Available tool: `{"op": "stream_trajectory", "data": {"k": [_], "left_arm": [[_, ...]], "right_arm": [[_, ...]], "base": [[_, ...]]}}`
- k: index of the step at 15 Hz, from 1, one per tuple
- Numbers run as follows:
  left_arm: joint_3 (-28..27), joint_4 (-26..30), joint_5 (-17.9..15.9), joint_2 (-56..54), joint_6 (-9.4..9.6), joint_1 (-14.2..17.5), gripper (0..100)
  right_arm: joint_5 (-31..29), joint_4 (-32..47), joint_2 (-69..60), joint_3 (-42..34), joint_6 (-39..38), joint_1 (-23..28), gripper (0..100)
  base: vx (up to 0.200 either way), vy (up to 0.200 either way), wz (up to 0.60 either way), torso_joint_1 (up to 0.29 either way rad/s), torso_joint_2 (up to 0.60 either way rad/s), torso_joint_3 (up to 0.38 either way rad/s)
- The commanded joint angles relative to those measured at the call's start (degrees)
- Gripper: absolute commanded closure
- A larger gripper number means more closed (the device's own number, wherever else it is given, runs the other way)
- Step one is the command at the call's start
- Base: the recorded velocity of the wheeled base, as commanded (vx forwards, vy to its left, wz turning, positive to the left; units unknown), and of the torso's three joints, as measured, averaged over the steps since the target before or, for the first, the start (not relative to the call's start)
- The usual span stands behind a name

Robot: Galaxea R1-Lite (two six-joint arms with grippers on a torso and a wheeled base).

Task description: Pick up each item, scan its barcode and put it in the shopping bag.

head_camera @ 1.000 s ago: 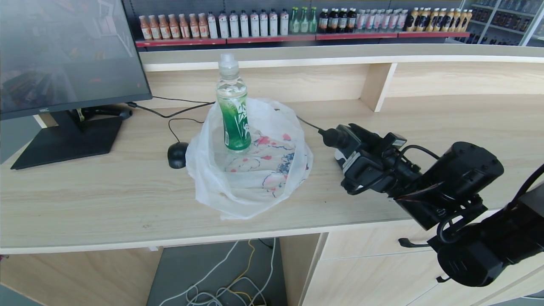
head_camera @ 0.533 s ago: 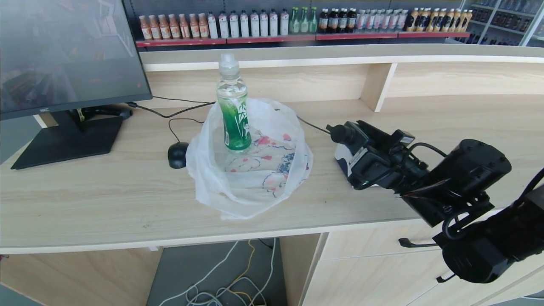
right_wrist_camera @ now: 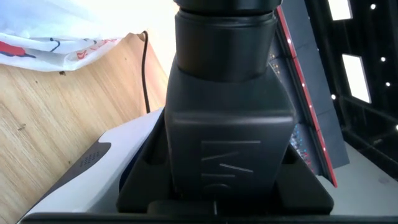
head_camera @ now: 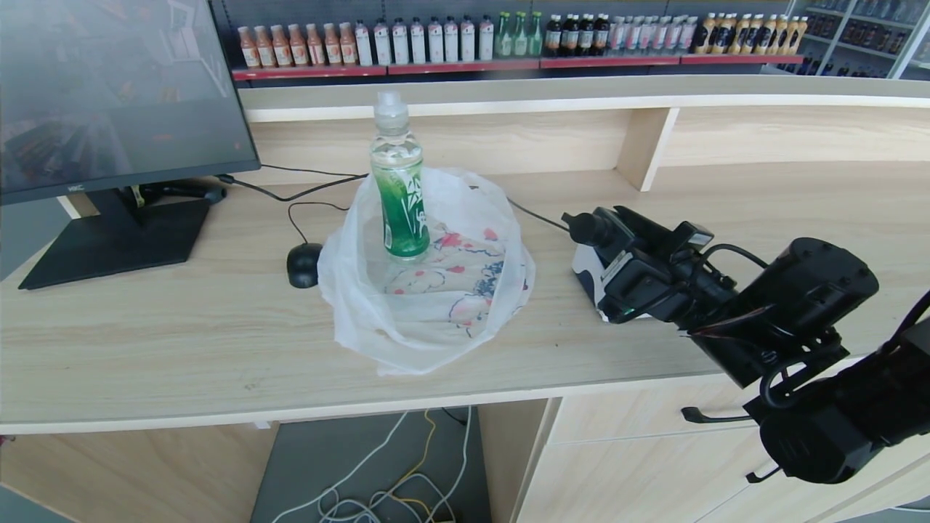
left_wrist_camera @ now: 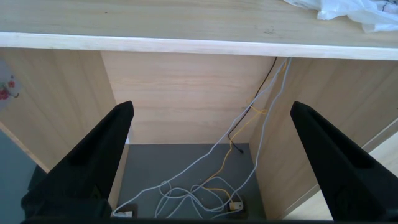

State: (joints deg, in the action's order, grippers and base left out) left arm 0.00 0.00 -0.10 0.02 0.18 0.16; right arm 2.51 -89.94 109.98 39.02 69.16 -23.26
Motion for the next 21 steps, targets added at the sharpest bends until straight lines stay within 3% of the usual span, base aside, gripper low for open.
{"op": "stream_trajectory", "data": {"k": [1, 10, 14, 16, 19, 21], "left_arm": [[0.00, 0.00, 0.01, -0.02, -0.01, 0.02, 0], [0.00, 0.00, 0.01, -0.02, -0.01, 0.02, 0], [0.00, 0.00, 0.01, -0.02, -0.01, 0.02, 0], [0.00, 0.00, 0.01, -0.02, 0.08, 0.02, 0], [0.00, 0.00, 0.01, -0.02, 0.08, 0.02, 0], [0.00, 0.00, 0.01, -0.02, 0.17, 0.02, 0]], "right_arm": [[0.04, -0.06, -0.12, -0.09, 0.01, -0.03, 100], [-1.81, -0.06, -2.41, 0.35, -0.16, -2.32, 100], [-10.60, -0.06, -6.98, 0.27, -5.17, -8.03, 100], [-14.99, -0.06, -8.73, -0.35, -9.48, -9.26, 100], [-22.02, -0.06, -9.26, -2.81, -22.14, -10.84, 100], [-23.43, -0.06, -8.91, -2.99, -29.96, -10.84, 100]], "base": [[0.000, 0.000, 0.00, 0.000, 0.00, 0.000], [0.000, 0.000, 0.00, 0.000, 0.00, 0.000], [0.000, 0.000, 0.00, 0.000, 0.00, 0.000], [0.000, 0.000, 0.00, 0.000, 0.00, 0.000], [0.000, 0.000, 0.00, 0.000, 0.00, 0.000], [0.000, 0.000, 0.00, 0.000, 0.00, 0.000]]}}
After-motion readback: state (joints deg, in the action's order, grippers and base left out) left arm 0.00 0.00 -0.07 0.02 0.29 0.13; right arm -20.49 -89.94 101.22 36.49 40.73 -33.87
